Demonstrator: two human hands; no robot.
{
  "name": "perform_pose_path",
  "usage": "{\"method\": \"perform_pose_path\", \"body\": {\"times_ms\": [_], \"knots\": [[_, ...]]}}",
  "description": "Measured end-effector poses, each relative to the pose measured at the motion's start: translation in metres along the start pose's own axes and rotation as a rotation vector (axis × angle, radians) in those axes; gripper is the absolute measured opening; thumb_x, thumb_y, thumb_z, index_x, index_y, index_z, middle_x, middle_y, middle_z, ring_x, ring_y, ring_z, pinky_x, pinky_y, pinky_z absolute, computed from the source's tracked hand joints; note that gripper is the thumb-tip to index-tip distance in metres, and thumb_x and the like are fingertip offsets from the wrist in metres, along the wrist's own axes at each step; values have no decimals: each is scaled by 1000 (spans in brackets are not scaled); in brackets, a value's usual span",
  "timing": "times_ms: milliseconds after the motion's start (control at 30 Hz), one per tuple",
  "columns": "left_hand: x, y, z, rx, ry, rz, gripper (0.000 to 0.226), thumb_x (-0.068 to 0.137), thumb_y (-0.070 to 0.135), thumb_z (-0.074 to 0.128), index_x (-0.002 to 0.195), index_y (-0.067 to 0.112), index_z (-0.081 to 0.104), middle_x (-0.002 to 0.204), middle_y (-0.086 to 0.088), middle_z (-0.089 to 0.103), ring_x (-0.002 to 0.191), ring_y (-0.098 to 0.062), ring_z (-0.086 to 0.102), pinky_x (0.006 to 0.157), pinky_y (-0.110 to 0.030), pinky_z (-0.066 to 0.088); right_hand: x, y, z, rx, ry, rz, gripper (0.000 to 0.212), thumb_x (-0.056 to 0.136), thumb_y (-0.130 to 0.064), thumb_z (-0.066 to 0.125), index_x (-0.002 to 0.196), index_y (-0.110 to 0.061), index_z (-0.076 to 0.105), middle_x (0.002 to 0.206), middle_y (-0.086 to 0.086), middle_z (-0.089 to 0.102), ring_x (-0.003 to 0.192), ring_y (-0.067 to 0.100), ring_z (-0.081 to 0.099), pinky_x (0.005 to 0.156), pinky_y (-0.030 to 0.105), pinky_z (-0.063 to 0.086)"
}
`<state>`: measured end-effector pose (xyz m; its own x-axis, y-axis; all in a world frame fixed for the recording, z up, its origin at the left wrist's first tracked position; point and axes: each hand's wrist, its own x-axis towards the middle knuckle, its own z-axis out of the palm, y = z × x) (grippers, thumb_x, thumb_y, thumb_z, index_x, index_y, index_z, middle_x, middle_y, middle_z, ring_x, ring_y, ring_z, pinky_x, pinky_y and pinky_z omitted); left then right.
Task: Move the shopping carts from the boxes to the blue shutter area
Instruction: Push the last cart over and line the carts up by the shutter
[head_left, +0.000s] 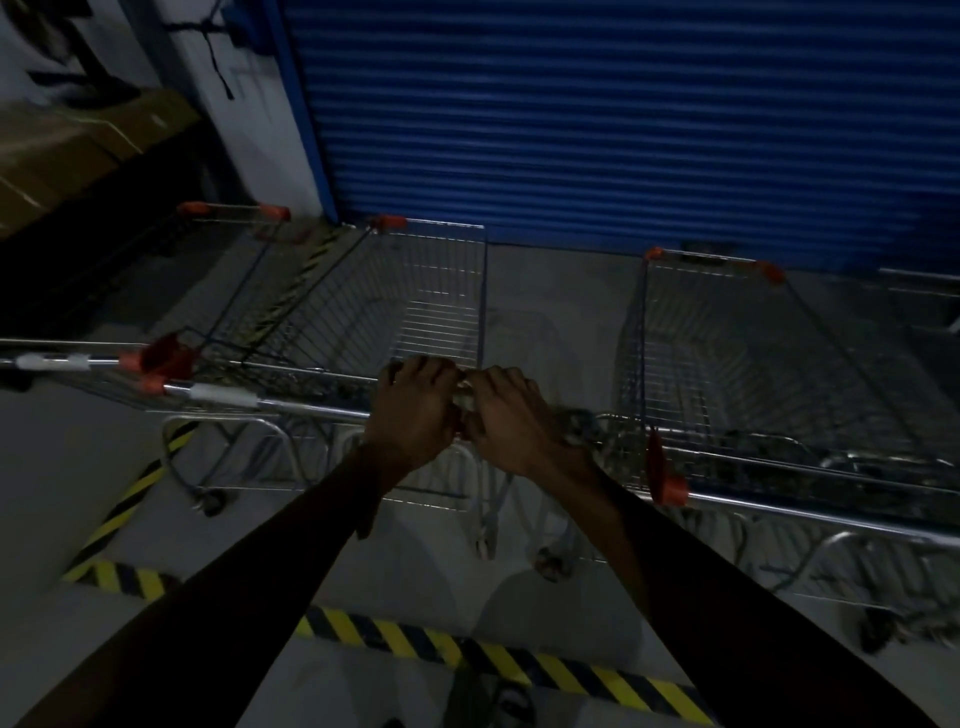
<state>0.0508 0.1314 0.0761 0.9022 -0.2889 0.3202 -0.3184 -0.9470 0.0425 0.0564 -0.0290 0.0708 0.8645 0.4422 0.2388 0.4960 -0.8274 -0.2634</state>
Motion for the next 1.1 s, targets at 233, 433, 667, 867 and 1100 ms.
{"method": "perform_pose_path", "body": {"times_ms": [233, 433, 667, 867, 1100], "knots": [[-17, -70, 20, 2, -189, -286, 51, 78, 40, 29, 105, 14, 63, 97, -10, 68, 93, -38, 62, 88, -61, 42, 21, -30, 15, -26, -87, -34, 52, 89, -32, 48, 133, -5, 49, 122, 17, 57, 110, 36, 50, 91, 45, 43], [-17, -114, 27, -416, -33, -120, 44, 86, 29, 35, 99, 2, 67, 80, -19, 70, 71, -40, 67, 67, -41, 50, 45, -75, 47, -69, -342, 35, 52, 88, -26, 56, 136, -10, 47, 132, 14, 56, 117, 35, 55, 95, 44, 46], [-31, -186, 30, -378, -85, 225, 49, 95, 52, 36, 101, 15, 67, 84, -5, 71, 75, -29, 68, 63, -31, 46, 82, -105, 69, -71, -340, 298, 30, 80, -26, 54, 100, -5, 64, 102, 19, 66, 91, 41, 64, 82, 49, 54], [-32, -238, 31, 123, -373, 201, 50, 93, 58, 45, 132, 28, 51, 117, -6, 68, 101, -31, 67, 77, -39, 53, 78, -81, 61, -344, -428, 358, 28, 82, -31, 56, 101, -12, 64, 101, 16, 66, 95, 37, 64, 89, 50, 48], [-9, -218, 31, 75, -457, 199, 42, 90, 49, 51, 124, 26, 50, 116, -9, 67, 103, -34, 64, 80, -42, 53, 76, -49, 60, -555, -361, 368, 39, 74, -43, 46, 95, -17, 67, 97, 10, 68, 89, 36, 64, 85, 45, 47]]}}
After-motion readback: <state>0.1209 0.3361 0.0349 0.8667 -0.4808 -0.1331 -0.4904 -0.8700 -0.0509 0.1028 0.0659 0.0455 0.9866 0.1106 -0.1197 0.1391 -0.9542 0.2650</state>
